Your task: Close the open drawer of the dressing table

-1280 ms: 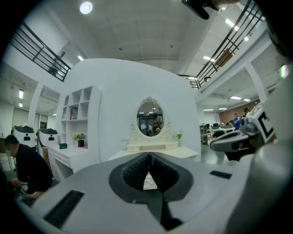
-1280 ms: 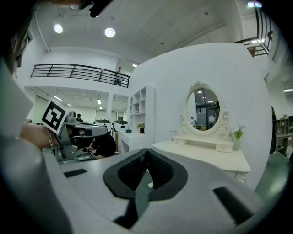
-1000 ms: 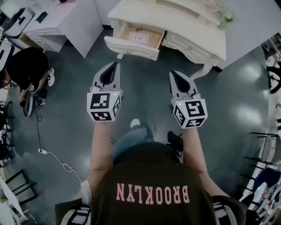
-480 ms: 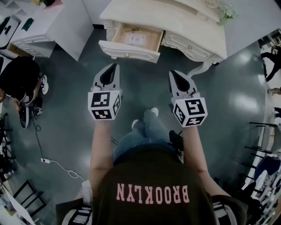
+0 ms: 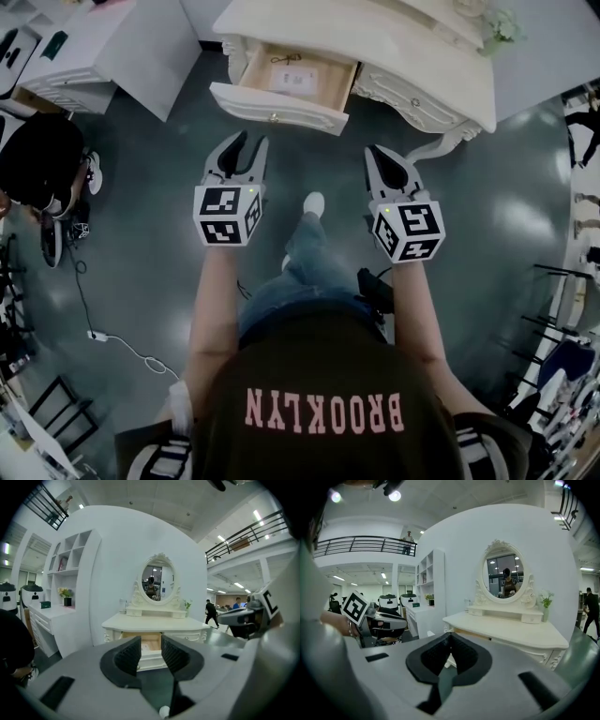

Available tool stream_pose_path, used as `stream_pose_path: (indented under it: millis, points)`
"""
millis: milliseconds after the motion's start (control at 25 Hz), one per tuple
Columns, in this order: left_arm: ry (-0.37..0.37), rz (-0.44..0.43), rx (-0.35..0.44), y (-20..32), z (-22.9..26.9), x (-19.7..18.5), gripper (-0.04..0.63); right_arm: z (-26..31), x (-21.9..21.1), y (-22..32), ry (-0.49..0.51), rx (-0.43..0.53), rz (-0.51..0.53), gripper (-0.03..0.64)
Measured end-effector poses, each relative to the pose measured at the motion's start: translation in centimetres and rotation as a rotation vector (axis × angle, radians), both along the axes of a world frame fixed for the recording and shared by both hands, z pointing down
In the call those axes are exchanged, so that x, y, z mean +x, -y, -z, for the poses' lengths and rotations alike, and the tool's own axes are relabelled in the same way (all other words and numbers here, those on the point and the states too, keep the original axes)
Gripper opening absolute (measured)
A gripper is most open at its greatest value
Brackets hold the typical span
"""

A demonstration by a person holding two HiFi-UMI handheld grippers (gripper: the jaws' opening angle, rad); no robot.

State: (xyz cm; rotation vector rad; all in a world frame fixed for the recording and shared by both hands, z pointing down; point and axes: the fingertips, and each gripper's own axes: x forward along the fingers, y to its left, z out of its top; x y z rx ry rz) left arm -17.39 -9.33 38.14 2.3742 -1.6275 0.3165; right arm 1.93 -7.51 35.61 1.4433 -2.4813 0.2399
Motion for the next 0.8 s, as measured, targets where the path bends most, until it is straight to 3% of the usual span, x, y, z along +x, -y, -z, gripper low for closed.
stream_pose_path:
  millis: [200, 800]
  points:
    - [0.012, 0.009, -0.052, 2.8, -2.4, -0.1, 0.114, -1.6, 0.2, 3.4, -0.015, -0.024, 0.005, -0.003]
    - [0.094, -0.006, -0.271, 10.0, -13.4, 1.8, 0.112, -11.9, 2.5, 10.3, -0.019, -0.239, 0.005, -0.003]
